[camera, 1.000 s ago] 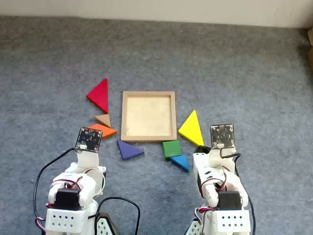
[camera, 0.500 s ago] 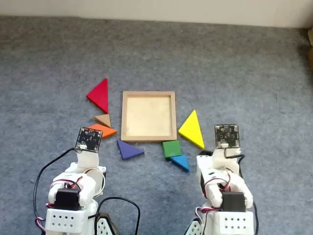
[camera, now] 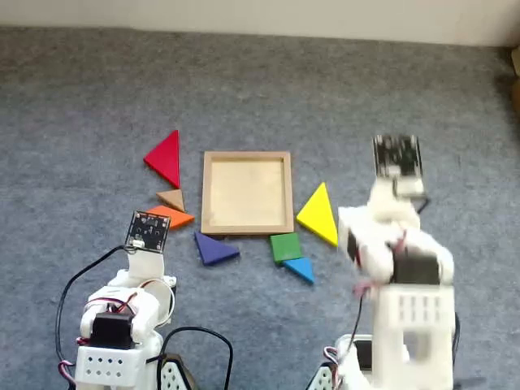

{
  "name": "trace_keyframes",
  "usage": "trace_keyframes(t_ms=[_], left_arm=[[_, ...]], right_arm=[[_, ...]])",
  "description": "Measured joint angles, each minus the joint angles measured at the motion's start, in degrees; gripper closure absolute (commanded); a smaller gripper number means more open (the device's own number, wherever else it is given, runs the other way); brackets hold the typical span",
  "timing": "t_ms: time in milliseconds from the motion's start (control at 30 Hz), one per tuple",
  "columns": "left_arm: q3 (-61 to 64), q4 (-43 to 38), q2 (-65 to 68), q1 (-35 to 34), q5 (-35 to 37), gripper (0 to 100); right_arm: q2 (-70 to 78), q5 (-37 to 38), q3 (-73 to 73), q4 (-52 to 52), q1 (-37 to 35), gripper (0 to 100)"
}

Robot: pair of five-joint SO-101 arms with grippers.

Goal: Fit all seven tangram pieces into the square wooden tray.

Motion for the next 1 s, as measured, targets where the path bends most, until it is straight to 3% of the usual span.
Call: trace_keyframes(t_ms=[200, 500, 1000], left_arm=[[0.0, 0.0, 0.0, 0.0, 0.0, 100], [0.0, 0.0, 0.0, 0.0, 0.0, 100], [0.0, 0.0, 0.0, 0.0, 0.0, 100]], right_arm=[[23.9, 0.0, -11.3, 0.0, -0.6, 98.3], [47.1, 0.0, -23.0, 0.0, -7.8, 73.2], [65.6, 0.0, -33.7, 0.1, -14.5, 73.1]])
